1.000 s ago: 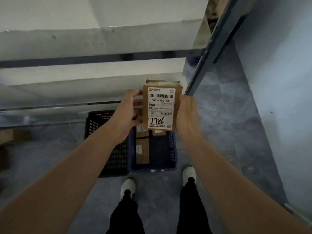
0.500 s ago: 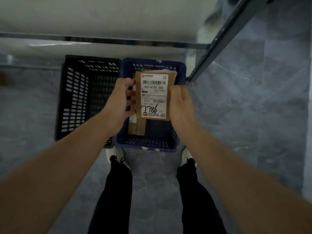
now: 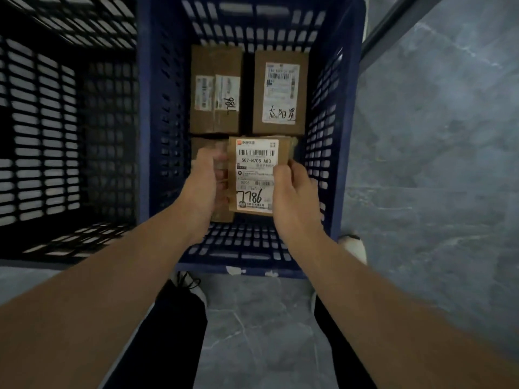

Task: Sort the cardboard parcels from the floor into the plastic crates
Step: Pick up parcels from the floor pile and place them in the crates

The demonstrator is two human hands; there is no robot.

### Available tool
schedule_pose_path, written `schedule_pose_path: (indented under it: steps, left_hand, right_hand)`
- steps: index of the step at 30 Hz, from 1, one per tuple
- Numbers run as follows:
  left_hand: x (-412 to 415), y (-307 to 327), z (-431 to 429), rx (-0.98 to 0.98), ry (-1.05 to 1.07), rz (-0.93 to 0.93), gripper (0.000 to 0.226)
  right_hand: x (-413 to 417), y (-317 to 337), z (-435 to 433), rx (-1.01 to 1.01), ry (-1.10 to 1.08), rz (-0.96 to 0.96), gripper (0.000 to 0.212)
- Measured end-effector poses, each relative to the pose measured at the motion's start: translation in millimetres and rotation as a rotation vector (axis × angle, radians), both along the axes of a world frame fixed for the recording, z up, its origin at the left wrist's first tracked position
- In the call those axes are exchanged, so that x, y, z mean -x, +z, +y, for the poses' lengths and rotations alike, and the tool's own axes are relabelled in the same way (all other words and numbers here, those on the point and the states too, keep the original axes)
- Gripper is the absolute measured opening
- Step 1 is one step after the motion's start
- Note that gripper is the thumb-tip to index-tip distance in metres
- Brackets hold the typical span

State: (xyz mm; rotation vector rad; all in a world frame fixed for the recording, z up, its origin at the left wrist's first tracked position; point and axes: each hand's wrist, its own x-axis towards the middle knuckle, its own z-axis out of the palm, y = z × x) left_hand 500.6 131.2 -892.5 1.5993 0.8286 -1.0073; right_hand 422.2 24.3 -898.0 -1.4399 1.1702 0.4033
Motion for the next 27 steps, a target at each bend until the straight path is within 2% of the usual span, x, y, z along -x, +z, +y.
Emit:
schedule_pose_path:
  steps: [2,6,7,10,13,16,18,20,23,24,25,27]
  left_hand:
    - [2,-31,0,-0.015,0.005,0.028,0.04]
    - [9,-79,-11,0.006,-0.055,0.051,0.034]
    - [10,-87,-15,0.006,-0.064,0.053,0.034]
    - [14,-103,-20,0.014,-0.097,0.054,0.032]
    - [18,-114,-21,-0.013,-0.12,0.043,0.034]
    - [20,-122,-19,0.005,-0.122,0.057,0.032]
    - [22,-126,-16,0.023,-0.126,0.065,0.03]
    - [22,-125,-14,0.013,-0.108,0.066,0.032]
    - [22,-108,-14,0.005,-0.102,0.088,0.046]
    - [22,-99,-15,0.001,-0.097,0.092,0.048]
    - [21,-88,-15,-0.001,-0.087,0.092,0.047]
    - [18,-62,-15,-0.002,-0.067,0.091,0.039]
  right_hand:
    - [3,-28,0,-0.028,-0.027,0.039,0.07]
    - [10,-74,-6,-0.019,-0.057,0.098,0.082]
    - [10,-81,-7,-0.016,-0.057,0.106,0.08]
    - [7,-97,-9,-0.025,-0.054,0.116,0.056]
    - [4,-109,-10,-0.042,-0.088,0.145,0.063]
    - [9,-119,-11,-0.061,-0.058,0.165,0.048]
    - [12,-120,-14,-0.062,-0.049,0.169,0.045]
    - [13,-114,-14,-0.06,-0.051,0.163,0.056]
    - [9,-98,-14,-0.047,-0.046,0.175,0.091]
    - [8,-90,-14,-0.045,-0.049,0.172,0.092]
    - [6,-80,-14,-0.048,-0.054,0.165,0.085]
    - [2,-57,-13,-0.057,-0.066,0.129,0.053]
